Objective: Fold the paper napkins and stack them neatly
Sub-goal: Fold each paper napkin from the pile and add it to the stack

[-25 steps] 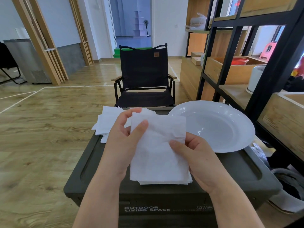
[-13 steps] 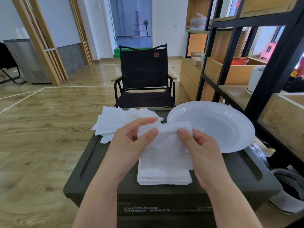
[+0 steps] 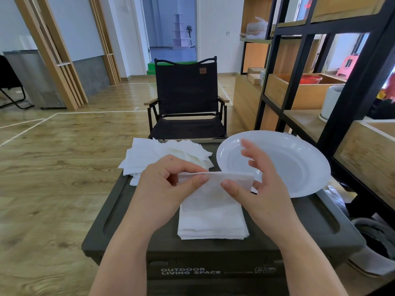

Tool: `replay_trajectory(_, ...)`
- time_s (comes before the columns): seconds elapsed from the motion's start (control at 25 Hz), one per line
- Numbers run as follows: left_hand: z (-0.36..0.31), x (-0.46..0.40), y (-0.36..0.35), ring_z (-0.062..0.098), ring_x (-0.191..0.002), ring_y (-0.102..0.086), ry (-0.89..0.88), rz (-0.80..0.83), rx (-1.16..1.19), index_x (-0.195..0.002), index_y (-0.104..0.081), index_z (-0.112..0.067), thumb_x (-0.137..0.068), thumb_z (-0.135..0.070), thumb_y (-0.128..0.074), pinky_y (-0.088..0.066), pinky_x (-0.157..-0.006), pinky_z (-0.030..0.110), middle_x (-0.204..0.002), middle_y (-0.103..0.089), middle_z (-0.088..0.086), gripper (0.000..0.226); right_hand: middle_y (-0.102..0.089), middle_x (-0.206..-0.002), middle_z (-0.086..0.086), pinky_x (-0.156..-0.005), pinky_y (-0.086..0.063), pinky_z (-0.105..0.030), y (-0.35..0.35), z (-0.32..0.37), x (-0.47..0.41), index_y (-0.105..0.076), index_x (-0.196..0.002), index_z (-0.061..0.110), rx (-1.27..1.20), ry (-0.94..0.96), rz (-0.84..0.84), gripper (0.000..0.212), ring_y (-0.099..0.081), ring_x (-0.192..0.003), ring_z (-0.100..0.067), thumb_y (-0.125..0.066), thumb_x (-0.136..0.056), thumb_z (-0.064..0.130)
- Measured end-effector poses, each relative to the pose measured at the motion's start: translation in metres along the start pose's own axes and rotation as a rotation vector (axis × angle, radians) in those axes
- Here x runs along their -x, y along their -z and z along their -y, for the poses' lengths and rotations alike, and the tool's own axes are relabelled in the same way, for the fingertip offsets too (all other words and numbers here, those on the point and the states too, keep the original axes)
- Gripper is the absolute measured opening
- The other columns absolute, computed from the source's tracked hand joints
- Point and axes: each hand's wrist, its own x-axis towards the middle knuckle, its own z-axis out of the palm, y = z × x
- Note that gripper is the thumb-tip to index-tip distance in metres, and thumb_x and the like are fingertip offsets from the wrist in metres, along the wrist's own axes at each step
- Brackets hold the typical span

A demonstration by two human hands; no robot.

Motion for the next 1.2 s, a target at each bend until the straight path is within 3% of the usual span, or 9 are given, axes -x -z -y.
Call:
replay_trajectory(0.08, 0.001, -0.001, 0.001, 0.0, -0.085, -0.055, 0.006, 0.035, -0.038, -0.073, -0.073, -0.048, -0.057, -0.057, -0.067, -0.043, -0.072, 0.013, -0.095, -0.058, -0.023, 0.019, -0.062, -0.104, 0.025, -0.076, -0.045, -0.013, 0.0, -0.001, 0.0, -0.063, -0.095, 0.045, -0.073, 0.014, 0.041, 0.021, -0.054, -0.104, 0.003, -0.071, -0.079, 0.034)
replay_trajectory(0.16, -0.001, 0.0, -0.002, -0.003, -0.103, -0.056, 0.062, 0.05, 0.076, -0.072, -0.074, -0.043, -0.055, -0.055, -0.07, -0.046, -0.085, 0.02, -0.111, -0.057, -0.027, 0.021, -0.068, -0.09, 0.019, -0.068, -0.052, -0.015, -0.003, -0.002, 0.002, -0.068, -0.085, 0.036, -0.209, -0.027, 0.03, 0.01, -0.062, -0.09, 0.001, -0.066, -0.083, 0.027)
replay_trajectory(0.24, -0.002, -0.001, -0.01, 0.003, -0.1, -0.064, 0.172, 0.022, 0.335, -0.076, -0.077, -0.03, -0.061, -0.043, -0.074, -0.052, -0.083, 0.029, -0.106, -0.069, -0.017, 0.02, -0.07, -0.086, 0.016, -0.064, -0.054, -0.015, -0.009, -0.001, 0.002, -0.067, -0.087, 0.034, -0.26, -0.077, -0.042, 0.007, -0.064, -0.084, 0.001, -0.064, -0.084, 0.029)
replay_trajectory(0.32, 0.0, -0.002, -0.022, 0.013, -0.083, -0.067, 0.264, -0.069, 0.421, -0.08, -0.076, -0.017, -0.079, -0.033, -0.07, -0.053, -0.072, 0.033, -0.087, -0.075, 0.002, 0.016, -0.069, -0.084, 0.013, -0.06, -0.051, -0.011, -0.017, -0.001, 0.001, -0.066, -0.089, 0.032, -0.259, -0.114, -0.123, 0.005, -0.062, -0.081, 0.003, -0.063, -0.086, 0.03)
replay_trajectory(0.44, 0.007, -0.003, -0.037, 0.015, -0.064, -0.051, 0.238, -0.201, 0.229, -0.078, -0.061, 0.0, -0.091, -0.034, -0.059, -0.04, -0.06, 0.031, -0.075, -0.059, 0.024, 0.036, -0.066, -0.079, 0.012, -0.054, -0.044, -0.005, -0.023, -0.005, 0.001, -0.066, -0.088, 0.027, -0.125, -0.128, -0.198, 0.007, -0.059, -0.076, 0.002, -0.06, -0.089, 0.031)
replay_trajectory(0.6, 0.017, -0.003, -0.036, 0.008, -0.046, -0.025, 0.225, -0.196, -0.036, -0.053, -0.034, -0.018, -0.093, -0.037, -0.052, -0.02, -0.045, 0.018, -0.047, -0.028, -0.007, 0.048, -0.062, -0.081, 0.007, -0.056, -0.039, -0.012, -0.022, -0.02, -0.003, -0.062, -0.087, 0.019, 0.133, -0.211, -0.186, 0.024, -0.057, -0.075, -0.007, -0.053, -0.091, 0.041)
replay_trajectory(0.84, 0.037, -0.003, -0.037, 0.011, -0.053, -0.035, 0.322, -0.071, -0.367, -0.062, -0.035, -0.014, -0.099, -0.035, -0.041, -0.023, -0.049, 0.025, -0.057, -0.037, -0.003, 0.043, -0.04, -0.053, 0.008, -0.051, -0.027, -0.014, -0.028, -0.031, -0.004, -0.047, -0.067, 0.023, 0.359, -0.256, -0.111, 0.029, -0.038, -0.049, -0.007, -0.055, -0.09, 0.038)
replay_trajectory(1.08, 0.048, -0.004, -0.033, 0.01, -0.065, -0.046, 0.559, 0.125, -0.535, -0.081, -0.05, -0.015, -0.093, -0.047, -0.05, -0.035, -0.057, 0.025, -0.075, -0.052, -0.004, 0.033, -0.054, -0.071, 0.011, -0.049, -0.03, -0.013, -0.033, -0.032, 0.003, -0.052, -0.079, 0.023, 0.607, -0.337, -0.069, 0.022, -0.048, -0.06, -0.002, -0.057, -0.088, 0.043)
replay_trajectory(1.2, 0.056, -0.008, -0.023, 0.01, -0.063, -0.049, 0.616, 0.053, -0.614, -0.085, -0.054, -0.016, -0.089, -0.051, -0.054, -0.036, -0.057, 0.026, -0.073, -0.055, -0.004, 0.035, -0.054, -0.071, 0.008, -0.047, -0.028, -0.016, -0.037, -0.023, 0.005, -0.051, -0.084, 0.023, 0.66, -0.407, -0.056, 0.021, -0.048, -0.059, -0.003, -0.057, -0.088, 0.042)
